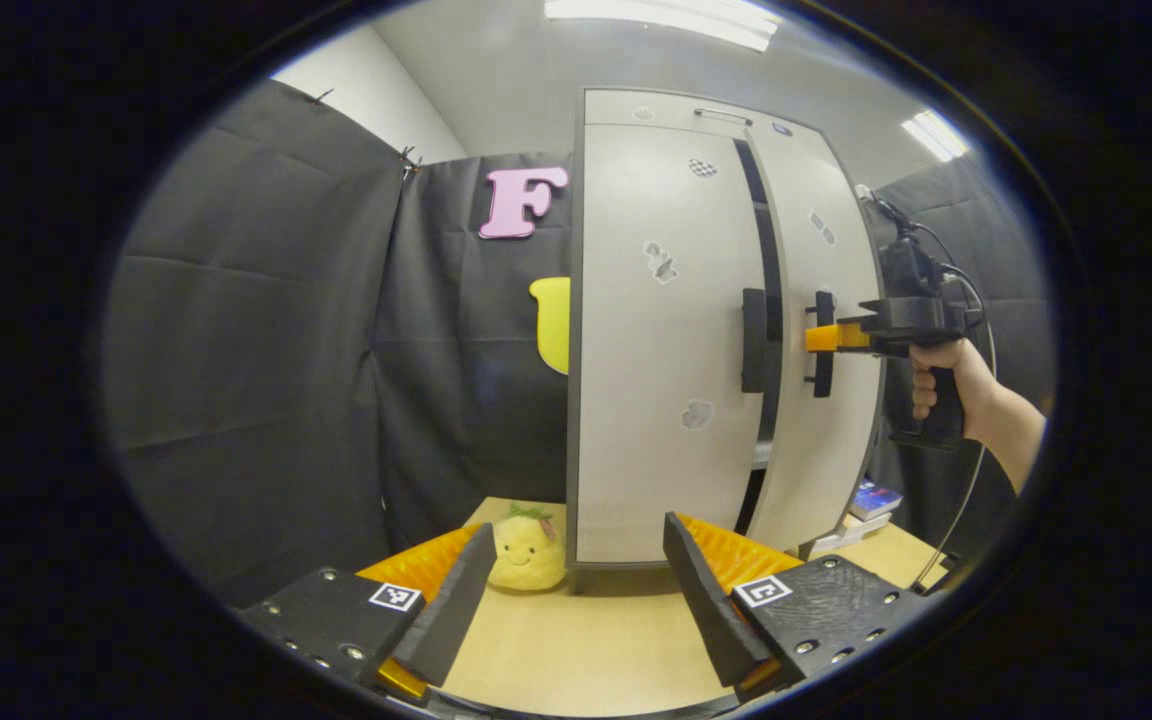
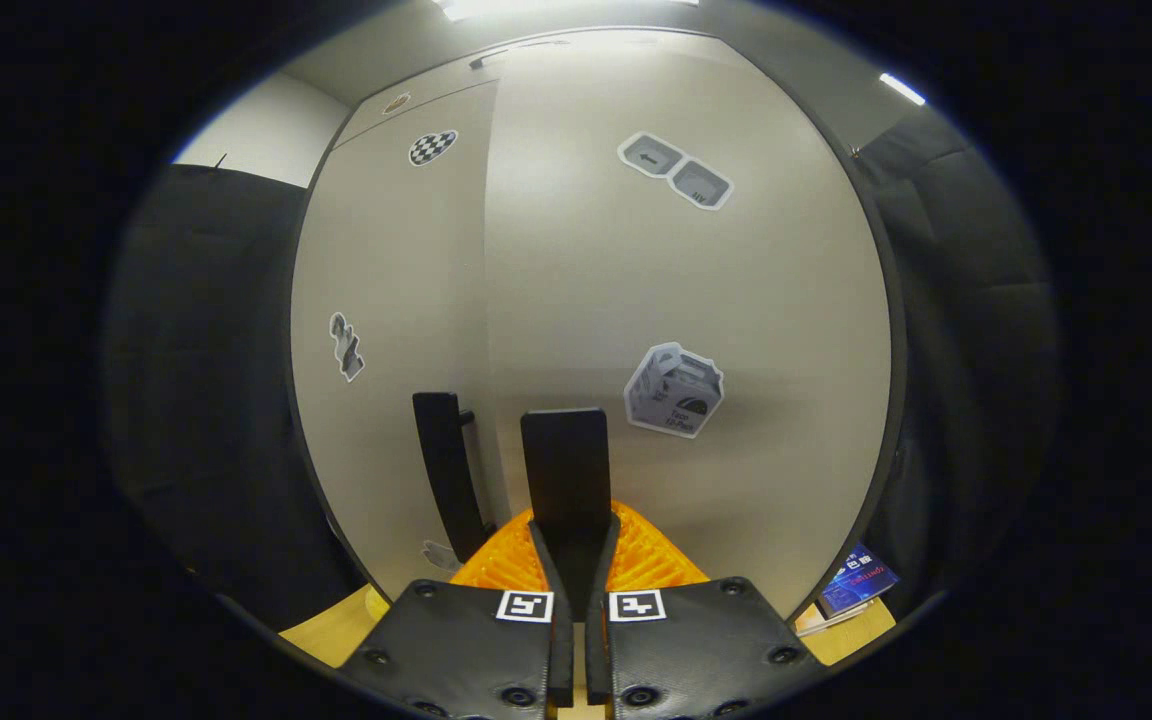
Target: Open the right door of the double-door shoe cabinet with the right hand, and open the left door with the left hand.
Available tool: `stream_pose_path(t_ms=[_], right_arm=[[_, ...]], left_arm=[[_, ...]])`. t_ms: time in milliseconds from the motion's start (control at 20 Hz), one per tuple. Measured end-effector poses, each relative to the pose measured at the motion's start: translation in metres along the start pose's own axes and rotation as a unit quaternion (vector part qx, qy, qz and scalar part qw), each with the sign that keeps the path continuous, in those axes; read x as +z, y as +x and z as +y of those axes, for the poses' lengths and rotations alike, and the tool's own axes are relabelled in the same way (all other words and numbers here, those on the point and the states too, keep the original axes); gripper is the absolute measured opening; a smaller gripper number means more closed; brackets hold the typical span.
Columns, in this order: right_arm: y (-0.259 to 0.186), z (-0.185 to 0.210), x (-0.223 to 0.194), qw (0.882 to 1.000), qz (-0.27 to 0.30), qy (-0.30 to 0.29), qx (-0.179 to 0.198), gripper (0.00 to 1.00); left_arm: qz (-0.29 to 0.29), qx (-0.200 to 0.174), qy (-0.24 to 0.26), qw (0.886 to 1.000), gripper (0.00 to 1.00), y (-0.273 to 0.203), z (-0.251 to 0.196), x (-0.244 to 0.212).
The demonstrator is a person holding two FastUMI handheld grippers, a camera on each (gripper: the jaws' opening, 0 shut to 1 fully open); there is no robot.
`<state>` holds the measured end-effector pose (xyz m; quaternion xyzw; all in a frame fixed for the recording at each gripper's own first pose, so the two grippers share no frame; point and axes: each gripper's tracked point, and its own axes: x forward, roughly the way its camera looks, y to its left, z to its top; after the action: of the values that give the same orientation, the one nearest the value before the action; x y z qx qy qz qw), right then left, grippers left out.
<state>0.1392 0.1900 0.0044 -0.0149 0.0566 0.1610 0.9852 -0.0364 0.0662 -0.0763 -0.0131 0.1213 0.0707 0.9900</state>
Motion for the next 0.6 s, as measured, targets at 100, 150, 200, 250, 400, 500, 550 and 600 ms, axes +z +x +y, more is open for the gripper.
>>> stream_pose_path(t_ms=[100,150,200,250,400,500,550,600], right_arm=[[-0.006,-0.001,-0.001,1.0,0.001,-0.003,0.005,0.06],[-0.009,-0.002,-0.001,1.0,0.001,-0.003,0.006,0.02],[-0.013,-0.002,0.0,1.0,0.001,-0.004,0.008,0.02],[-0.017,-0.003,0.0,1.0,0.001,-0.005,0.01,0.02],[-0.034,-0.009,-0.002,1.0,0.006,-0.012,0.01,0.06],[-0.043,-0.013,-0.003,1.0,0.009,-0.007,0.016,0.02],[-0.047,-0.015,-0.003,1.0,0.01,-0.005,0.018,0.02],[-0.051,-0.016,-0.003,1.0,0.01,-0.008,0.018,0.06]], left_arm=[[0.003,-0.002,-0.001,1.0,0.97,0.0,0.0,0.0],[0.005,-0.003,-0.001,1.0,0.97,0.0,0.0,0.0],[0.006,-0.005,-0.001,1.0,0.97,0.0,0.0,0.0],[0.008,-0.007,0.0,1.0,0.97,0.0,-0.001,0.001],[0.01,-0.012,0.007,1.0,0.97,0.0,-0.001,0.0],[0.009,-0.015,0.011,1.0,0.97,0.0,-0.002,0.001],[0.009,-0.018,0.013,1.0,0.97,0.0,-0.002,0.002],[0.009,-0.02,0.015,1.0,0.97,0.001,-0.003,0.001]])
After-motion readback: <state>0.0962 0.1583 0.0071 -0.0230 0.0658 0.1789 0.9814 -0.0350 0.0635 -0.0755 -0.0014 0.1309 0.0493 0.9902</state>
